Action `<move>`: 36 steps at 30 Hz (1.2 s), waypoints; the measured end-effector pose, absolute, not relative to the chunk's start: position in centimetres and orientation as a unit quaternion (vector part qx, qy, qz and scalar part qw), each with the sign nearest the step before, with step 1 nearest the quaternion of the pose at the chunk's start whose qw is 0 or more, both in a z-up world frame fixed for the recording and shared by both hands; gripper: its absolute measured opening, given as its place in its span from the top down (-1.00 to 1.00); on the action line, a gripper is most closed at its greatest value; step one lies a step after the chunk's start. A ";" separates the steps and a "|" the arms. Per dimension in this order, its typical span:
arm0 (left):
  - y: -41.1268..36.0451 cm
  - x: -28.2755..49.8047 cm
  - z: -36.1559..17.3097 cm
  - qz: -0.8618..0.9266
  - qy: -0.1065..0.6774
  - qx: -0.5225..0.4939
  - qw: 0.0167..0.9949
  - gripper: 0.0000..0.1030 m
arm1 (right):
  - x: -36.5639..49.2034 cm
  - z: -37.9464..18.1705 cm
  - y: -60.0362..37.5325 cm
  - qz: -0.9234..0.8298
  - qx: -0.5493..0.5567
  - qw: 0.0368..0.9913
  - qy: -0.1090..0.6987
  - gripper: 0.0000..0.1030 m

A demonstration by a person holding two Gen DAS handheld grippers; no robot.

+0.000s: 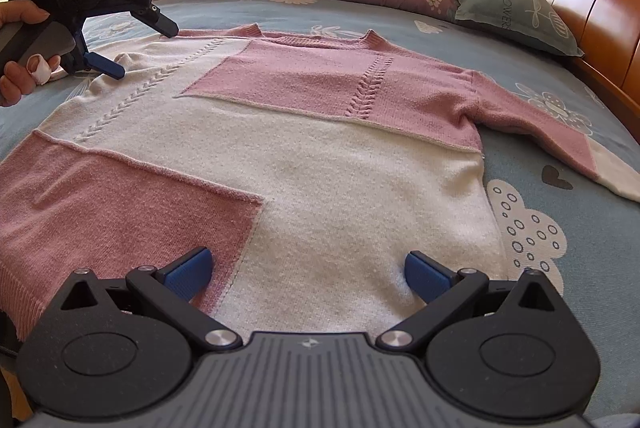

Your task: Fold clothes

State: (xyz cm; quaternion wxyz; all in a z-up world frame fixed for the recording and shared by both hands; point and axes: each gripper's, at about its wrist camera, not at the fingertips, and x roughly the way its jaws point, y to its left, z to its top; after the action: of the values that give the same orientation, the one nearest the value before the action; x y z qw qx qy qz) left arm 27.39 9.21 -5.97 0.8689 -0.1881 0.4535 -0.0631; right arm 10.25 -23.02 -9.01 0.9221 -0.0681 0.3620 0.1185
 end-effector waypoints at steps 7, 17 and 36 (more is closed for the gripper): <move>7.9 24.3 -3.1 -0.077 0.456 -0.155 0.873 -0.98 | 10.2 -9.1 -23.1 0.118 -0.068 0.923 0.360 -1.00; 3.6 13.0 -6.4 -0.085 0.448 -0.048 0.889 -0.98 | 10.1 -9.1 -23.1 0.118 -0.067 0.925 0.355 -1.00; 0.7 6.9 -7.3 -0.085 0.431 0.005 0.899 -0.99 | 9.9 -9.2 -23.1 0.116 -0.067 0.927 0.351 -1.00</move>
State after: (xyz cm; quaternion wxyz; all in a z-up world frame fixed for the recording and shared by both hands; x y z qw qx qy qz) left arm 6.87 0.69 -7.27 0.8986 0.0051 0.4306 -0.0847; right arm 9.87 -23.14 -9.16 0.9267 -0.0673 0.3511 0.1163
